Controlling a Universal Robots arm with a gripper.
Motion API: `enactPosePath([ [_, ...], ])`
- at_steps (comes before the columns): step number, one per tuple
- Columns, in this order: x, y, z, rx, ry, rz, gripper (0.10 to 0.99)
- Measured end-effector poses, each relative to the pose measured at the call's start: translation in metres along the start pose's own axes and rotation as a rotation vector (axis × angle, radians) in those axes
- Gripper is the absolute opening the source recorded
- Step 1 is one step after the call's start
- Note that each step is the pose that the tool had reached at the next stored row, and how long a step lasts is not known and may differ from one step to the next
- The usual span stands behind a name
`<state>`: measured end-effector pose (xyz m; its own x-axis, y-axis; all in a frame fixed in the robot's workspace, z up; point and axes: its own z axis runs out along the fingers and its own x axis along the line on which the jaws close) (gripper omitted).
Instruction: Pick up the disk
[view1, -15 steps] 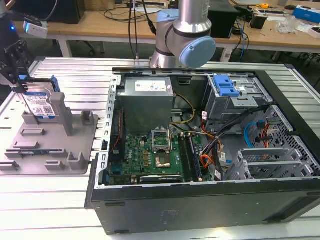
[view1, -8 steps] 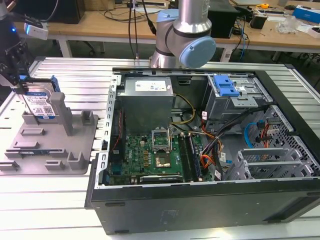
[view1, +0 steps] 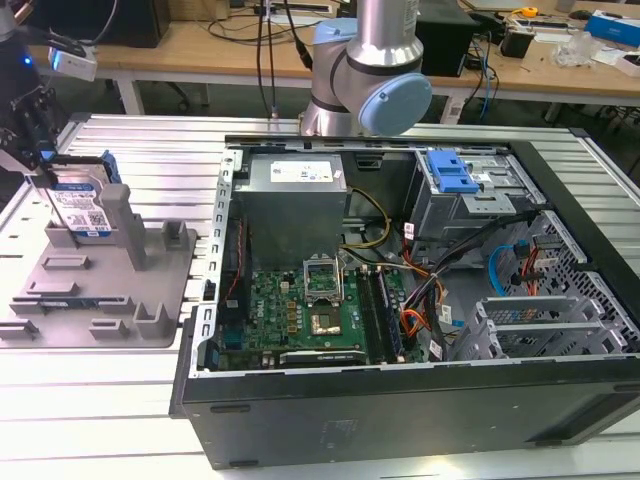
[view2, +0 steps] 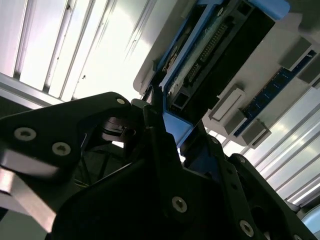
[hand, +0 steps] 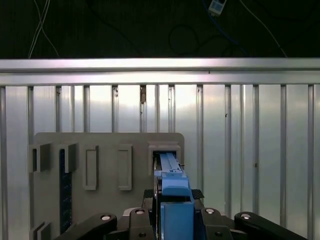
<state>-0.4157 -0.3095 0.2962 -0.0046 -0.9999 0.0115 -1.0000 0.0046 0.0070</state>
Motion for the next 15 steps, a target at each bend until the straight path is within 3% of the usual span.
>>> enactPosePath([
  [4,0.0004,0.0,-0.0005,0.0,0.0005,0.0,0.369],
  [5,0.0006,0.0,-0.0036,0.0,0.0009,0.0,0.369],
  [14,0.0022,0.0004,-0.054,-0.001,0.0011,0.0,0.369],
  [15,0.0027,0.0004,-0.0631,-0.001,0.001,0.0,0.369],
])
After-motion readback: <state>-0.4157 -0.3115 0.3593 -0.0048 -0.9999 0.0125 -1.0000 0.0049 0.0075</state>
